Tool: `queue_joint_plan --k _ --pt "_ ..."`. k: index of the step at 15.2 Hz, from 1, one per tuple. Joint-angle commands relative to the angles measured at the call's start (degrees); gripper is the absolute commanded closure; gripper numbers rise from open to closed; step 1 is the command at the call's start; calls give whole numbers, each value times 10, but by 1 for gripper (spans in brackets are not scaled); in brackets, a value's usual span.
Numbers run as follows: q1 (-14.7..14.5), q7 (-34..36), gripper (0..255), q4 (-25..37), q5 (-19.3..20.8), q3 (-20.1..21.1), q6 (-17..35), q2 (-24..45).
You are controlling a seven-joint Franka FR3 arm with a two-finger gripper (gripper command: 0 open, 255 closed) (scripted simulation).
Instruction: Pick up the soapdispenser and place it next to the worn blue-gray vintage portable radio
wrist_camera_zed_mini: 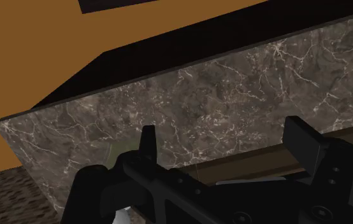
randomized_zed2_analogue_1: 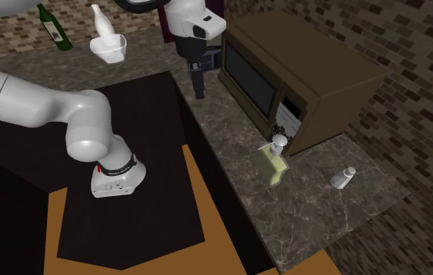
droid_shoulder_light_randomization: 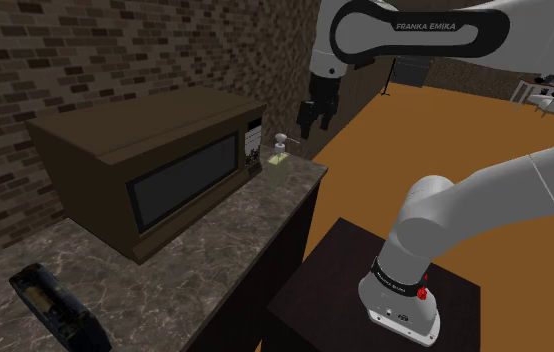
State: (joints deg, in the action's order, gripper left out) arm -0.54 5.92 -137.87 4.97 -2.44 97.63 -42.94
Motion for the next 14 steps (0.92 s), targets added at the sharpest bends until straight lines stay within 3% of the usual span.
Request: queue_joint_plan --k 1,14 --pt "0 0 0 0 0 0 0 0" --pt "25 -80 0 85 40 -78 175 245"
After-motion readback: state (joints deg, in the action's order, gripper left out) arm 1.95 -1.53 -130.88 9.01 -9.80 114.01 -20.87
